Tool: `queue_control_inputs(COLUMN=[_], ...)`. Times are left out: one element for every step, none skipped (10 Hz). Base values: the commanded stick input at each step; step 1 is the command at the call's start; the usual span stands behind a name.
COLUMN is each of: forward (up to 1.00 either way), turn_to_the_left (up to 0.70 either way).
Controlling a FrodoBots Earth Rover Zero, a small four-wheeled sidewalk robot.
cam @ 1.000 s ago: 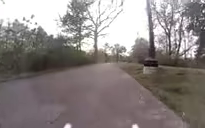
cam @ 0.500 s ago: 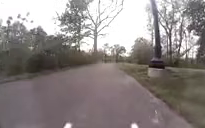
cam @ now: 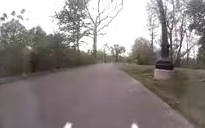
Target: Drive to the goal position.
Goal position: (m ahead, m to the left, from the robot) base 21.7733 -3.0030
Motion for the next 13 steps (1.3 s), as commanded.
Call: queue_control_inputs(forward=[1.00, 1.00, 1.00, 1.00, 1.00, 1.00, 1.00, 1.00, 1.00, 1.00, 1.00, 1.00, 1.00], turn_to_the_left=[0.00, 0.00, 0.00, 0.00, 0.00, 0.00, 0.00, 0.00, 0.00, 0.00, 0.00, 0.00, 0.00])
